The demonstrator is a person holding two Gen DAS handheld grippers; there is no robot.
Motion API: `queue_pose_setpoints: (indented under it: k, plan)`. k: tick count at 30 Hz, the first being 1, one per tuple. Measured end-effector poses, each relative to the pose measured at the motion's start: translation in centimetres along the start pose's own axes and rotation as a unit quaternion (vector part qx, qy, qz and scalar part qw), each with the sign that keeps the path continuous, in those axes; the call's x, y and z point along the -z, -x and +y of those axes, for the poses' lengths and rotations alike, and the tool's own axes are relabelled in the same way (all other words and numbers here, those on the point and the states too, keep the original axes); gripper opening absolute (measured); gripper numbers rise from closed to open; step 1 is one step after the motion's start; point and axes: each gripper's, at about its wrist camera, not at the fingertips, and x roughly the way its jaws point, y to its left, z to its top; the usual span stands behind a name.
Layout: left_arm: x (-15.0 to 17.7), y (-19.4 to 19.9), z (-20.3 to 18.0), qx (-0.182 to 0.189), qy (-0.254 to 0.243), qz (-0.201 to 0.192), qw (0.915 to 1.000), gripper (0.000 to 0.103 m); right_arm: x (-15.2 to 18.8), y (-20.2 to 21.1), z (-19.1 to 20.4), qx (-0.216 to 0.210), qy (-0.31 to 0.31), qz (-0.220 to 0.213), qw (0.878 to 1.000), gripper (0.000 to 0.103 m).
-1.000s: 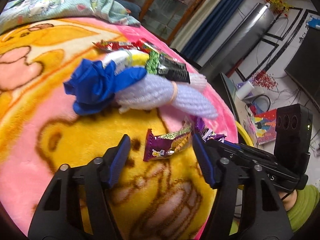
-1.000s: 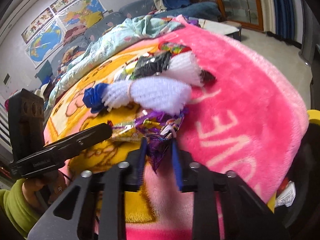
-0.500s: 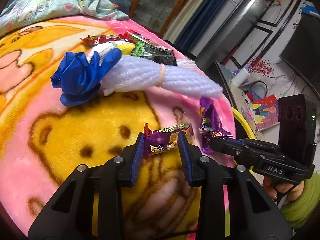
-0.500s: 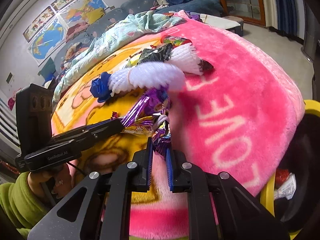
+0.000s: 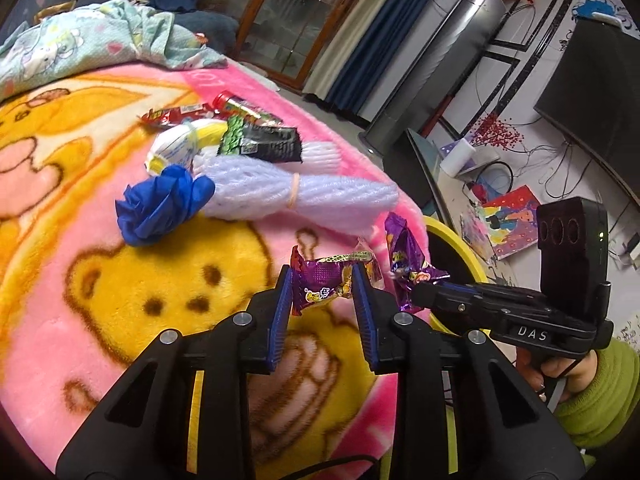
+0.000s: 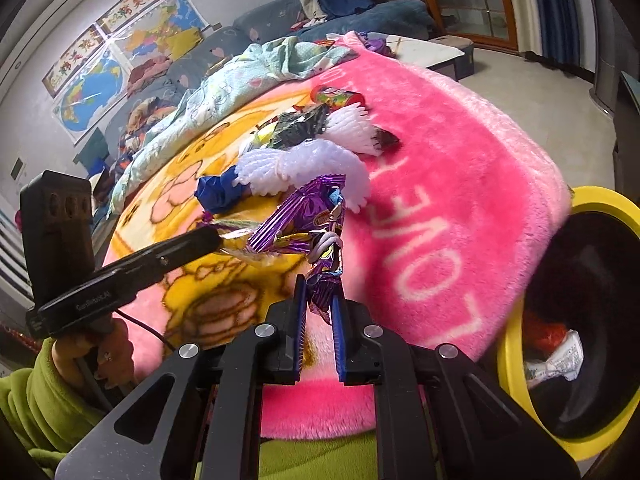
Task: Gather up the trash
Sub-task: 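Carry both purple wrappers over the yellow-rimmed bin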
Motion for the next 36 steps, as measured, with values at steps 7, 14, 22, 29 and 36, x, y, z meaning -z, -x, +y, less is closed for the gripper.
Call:
queue_pose_setpoints:
  k: [7, 14, 22, 29, 36]
  plan:
    - [-0.3, 0.8, -1.0, 0.003, -0.011, -0.011, 0.9999, 0.023, 0.5, 1.7, -0.5, 0.008, -0.011, -0.006, 1.0, 0.012]
    - [-0.6, 1.5, -2.1, 0.007, -0.018, -0.027, 0.9995, 0.023, 0.3, 3.9, -1.1, 0.022, -0.015, -0.04, 0.999, 0.012]
    - [-0.9, 1.6, -4.2, 0.013, -0.036, -0.035, 0.9987, 0.023, 0.1, 6.0, -2.1, 0.036, -0.024, -0.074, 0.996, 0.012]
    - [-1.2, 1.3, -6.6, 0.019, -0.059, -0.039, 0.9973, 0.023, -0.1, 7.8, -3.4, 0.057, -0.034, -0.106, 0.992, 0.012]
    - [-1.2, 0.7, -8.7, 0.024, -0.08, -0.036, 0.9959, 0.023, -0.1, 9.0, -4.5, 0.068, -0.049, -0.126, 0.989, 0.012]
